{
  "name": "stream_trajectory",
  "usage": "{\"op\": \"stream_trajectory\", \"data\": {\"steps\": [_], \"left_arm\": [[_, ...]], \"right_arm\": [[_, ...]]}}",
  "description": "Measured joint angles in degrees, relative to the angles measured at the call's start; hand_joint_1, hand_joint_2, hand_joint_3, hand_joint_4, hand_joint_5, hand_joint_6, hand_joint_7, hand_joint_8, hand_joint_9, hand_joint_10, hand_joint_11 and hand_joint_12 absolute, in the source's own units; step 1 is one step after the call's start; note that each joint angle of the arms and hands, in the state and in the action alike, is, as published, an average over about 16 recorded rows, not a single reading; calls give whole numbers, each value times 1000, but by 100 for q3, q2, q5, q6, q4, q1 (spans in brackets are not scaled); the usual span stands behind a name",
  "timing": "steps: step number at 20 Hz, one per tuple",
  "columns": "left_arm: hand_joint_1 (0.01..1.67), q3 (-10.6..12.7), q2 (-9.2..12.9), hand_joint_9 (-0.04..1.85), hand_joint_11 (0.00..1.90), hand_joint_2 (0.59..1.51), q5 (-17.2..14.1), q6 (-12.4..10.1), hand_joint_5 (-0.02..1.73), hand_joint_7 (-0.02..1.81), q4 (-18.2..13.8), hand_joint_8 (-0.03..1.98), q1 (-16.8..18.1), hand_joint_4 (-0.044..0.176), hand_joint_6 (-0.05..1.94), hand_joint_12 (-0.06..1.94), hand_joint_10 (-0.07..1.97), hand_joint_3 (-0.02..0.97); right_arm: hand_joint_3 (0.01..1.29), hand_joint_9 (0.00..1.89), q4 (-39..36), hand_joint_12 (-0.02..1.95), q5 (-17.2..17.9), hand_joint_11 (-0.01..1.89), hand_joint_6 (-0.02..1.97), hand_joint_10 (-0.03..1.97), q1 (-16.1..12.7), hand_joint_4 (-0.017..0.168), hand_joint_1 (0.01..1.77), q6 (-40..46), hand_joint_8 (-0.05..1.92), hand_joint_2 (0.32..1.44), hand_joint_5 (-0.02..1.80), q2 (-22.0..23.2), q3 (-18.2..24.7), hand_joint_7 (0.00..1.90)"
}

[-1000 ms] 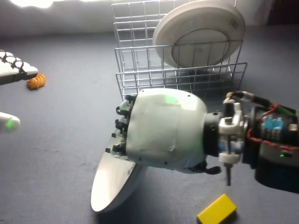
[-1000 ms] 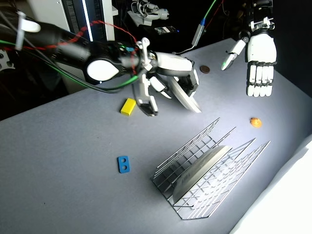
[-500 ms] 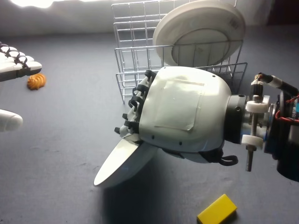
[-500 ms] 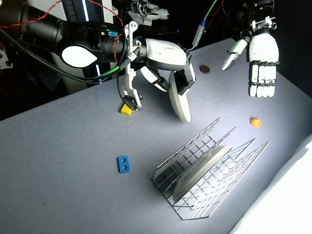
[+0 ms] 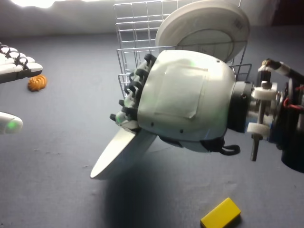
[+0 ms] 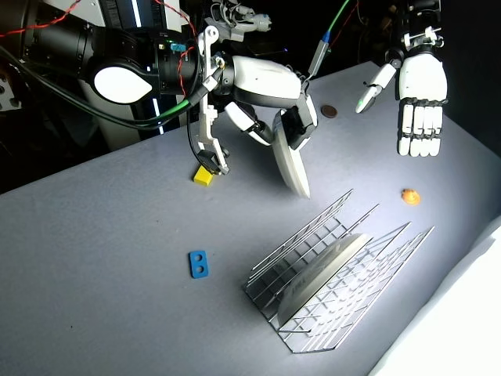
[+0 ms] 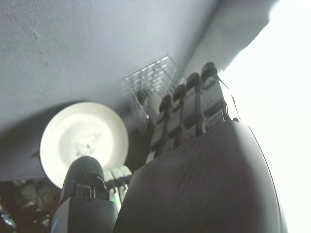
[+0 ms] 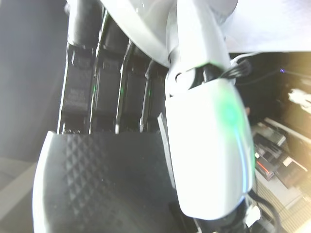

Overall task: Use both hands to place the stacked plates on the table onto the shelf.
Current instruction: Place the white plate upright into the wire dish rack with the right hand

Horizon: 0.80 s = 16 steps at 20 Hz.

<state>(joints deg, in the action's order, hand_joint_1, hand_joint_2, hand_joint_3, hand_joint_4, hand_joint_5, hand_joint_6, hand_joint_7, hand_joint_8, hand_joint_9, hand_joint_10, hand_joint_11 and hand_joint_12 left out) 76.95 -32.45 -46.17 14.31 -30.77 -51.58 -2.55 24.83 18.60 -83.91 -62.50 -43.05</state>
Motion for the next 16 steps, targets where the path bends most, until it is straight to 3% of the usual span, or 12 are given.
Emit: {"op": "stream_trajectory", "data": {"steps": [16], "left_arm": [[22, 211, -24, 21, 12, 1147, 69, 4, 23, 31, -145, 7, -5, 4, 18, 9, 9, 15]], "right_arm": [[13, 938, 243, 1110, 33, 875, 1039, 987, -807, -2, 1343, -13, 942, 999, 879, 577, 176, 1004]]}}
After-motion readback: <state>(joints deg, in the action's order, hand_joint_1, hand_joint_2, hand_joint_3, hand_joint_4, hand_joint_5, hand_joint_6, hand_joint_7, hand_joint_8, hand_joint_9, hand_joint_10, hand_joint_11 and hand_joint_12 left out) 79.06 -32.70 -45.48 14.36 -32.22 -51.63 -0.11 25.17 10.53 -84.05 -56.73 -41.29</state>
